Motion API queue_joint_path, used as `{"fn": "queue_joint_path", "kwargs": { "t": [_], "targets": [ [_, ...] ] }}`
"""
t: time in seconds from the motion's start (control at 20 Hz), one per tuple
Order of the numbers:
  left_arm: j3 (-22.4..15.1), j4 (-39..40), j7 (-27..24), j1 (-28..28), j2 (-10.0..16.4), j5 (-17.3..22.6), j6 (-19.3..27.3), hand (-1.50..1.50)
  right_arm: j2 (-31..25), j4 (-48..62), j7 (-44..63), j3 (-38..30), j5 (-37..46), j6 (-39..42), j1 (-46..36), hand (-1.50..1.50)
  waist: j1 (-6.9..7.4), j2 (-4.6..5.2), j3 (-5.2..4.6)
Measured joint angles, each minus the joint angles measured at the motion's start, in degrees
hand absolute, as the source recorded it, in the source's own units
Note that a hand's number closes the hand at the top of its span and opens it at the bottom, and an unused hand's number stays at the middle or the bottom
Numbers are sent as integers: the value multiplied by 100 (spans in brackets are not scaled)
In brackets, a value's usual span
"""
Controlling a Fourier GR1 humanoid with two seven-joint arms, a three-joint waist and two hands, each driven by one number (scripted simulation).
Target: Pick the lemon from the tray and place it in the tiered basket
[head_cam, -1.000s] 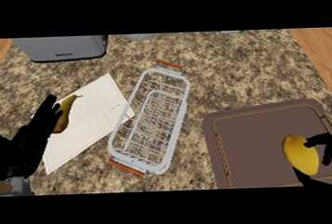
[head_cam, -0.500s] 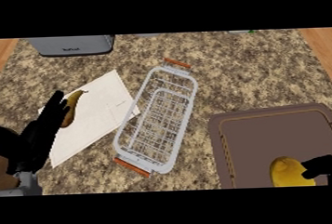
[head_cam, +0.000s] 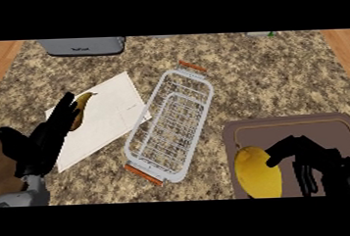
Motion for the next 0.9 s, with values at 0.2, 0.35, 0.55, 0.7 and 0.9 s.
{"fn": "queue_joint_path", "kwargs": {
  "t": [0.2, 0.35, 0.55, 0.7, 0.9],
  "targets": [
    [-44, -8, 66, -64, -20, -47, 13, 0, 344, 221, 1123, 642, 449, 161, -1055, 150, 19, -11, 0],
    [21, 101, -29, -93, 4, -35, -38, 0, 686, 459, 1975, 1085, 1104, 335, -1917, 150, 27, -6, 6],
    [90, 183, -103, -95, 16, -14, -95, 0, 907, 1194, 2912, 1651, 1462, 187, -2976, 150, 44, 1, 14],
    [134, 136, 11, -171, 8, -17, -78, 0, 966, 1565, 3147, 1790, 1445, 50, -3382, 150, 24, 5, 22],
    [141, 0, 95, -135, -16, -16, -96, 0, 997, 2151, 3364, 1949, 1325, -181, -3893, 150, 29, 7, 26]
  ]
}}
